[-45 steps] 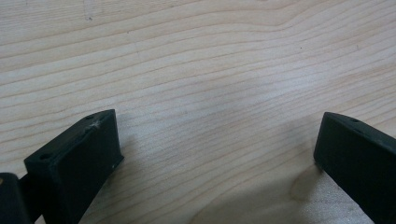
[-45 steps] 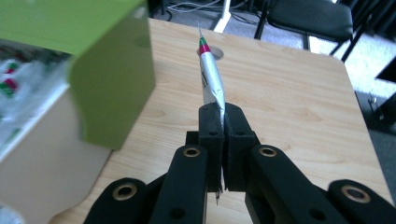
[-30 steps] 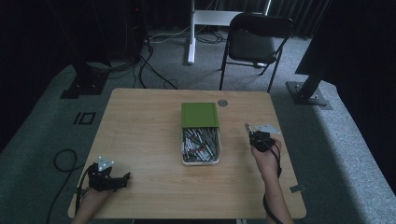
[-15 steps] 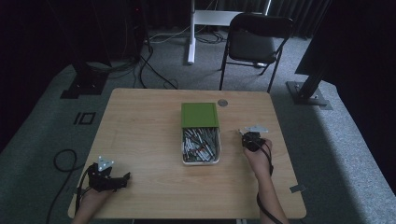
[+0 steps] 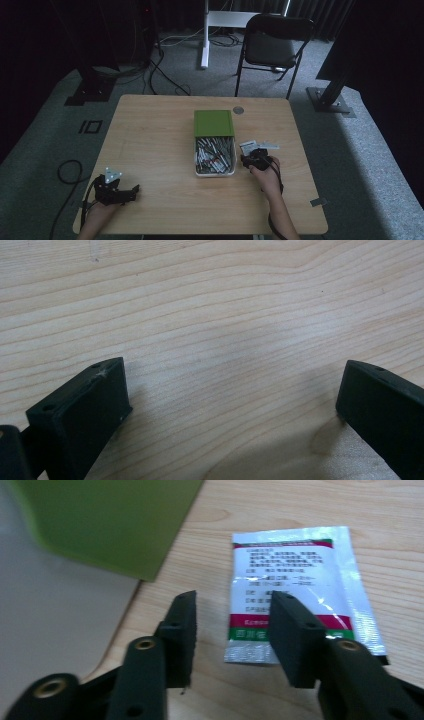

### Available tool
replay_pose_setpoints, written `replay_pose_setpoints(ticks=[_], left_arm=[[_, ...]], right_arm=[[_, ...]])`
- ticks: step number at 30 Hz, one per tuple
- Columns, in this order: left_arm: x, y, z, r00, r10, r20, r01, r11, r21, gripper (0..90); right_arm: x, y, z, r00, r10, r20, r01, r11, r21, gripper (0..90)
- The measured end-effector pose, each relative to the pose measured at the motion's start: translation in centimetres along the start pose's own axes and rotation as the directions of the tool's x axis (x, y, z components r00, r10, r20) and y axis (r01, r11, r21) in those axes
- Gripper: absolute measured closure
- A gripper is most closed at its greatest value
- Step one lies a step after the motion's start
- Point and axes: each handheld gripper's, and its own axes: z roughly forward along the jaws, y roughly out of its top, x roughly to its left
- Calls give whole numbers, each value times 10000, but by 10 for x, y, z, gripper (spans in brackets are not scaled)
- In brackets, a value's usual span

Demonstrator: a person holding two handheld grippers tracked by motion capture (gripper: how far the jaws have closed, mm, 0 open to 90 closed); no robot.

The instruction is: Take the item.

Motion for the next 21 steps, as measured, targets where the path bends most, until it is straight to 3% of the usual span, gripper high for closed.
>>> replay_pose_setpoints(ticks=[3,7,9,11,21], left_arm=[[0,0,0,10000,0,-3,0,10000,0,13],[0,0,0,10000,4,1,-4,10000,0,13],[0,0,0,10000,2,0,-2,10000,-2,13],[0,0,0,10000,0,1,0,10000,-1,13],[0,0,0,10000,25,-2,-25,10000,21,13]], right_arm=[[-2,0,-7,9974,616,-375,-626,9977,-253,385],[-6,0,-18,9979,647,-5,-645,9955,-698,304],[-9,-2,-24,9977,342,592,-285,9950,-959,294],[-12,-4,-29,9962,274,832,-190,9948,-997,231],[-34,-19,-45,9861,492,1589,-356,9955,-874,197]])
